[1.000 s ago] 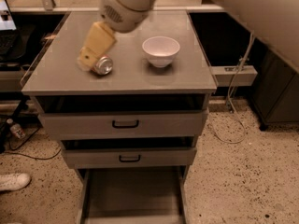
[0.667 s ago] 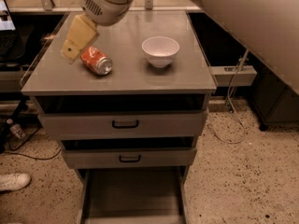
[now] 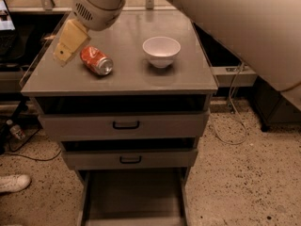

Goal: Place coke can into bottom drawer

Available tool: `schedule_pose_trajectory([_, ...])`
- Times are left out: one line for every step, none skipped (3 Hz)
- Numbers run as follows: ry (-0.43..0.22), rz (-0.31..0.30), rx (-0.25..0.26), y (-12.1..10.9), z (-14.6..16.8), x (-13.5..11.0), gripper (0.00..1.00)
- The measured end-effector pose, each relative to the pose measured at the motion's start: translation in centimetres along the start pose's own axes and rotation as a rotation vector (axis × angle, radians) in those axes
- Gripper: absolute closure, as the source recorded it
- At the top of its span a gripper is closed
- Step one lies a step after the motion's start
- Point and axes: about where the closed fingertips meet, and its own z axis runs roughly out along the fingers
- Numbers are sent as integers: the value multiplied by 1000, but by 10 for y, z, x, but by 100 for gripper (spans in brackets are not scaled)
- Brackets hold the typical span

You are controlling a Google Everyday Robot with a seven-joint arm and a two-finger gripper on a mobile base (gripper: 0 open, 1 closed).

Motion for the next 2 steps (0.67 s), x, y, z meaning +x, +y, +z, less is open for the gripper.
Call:
schedule_pose_trajectory([0,47,-2,-12,34,-16,0])
schedule_pose_trajectory([15,83,8,-31,58,-25,0])
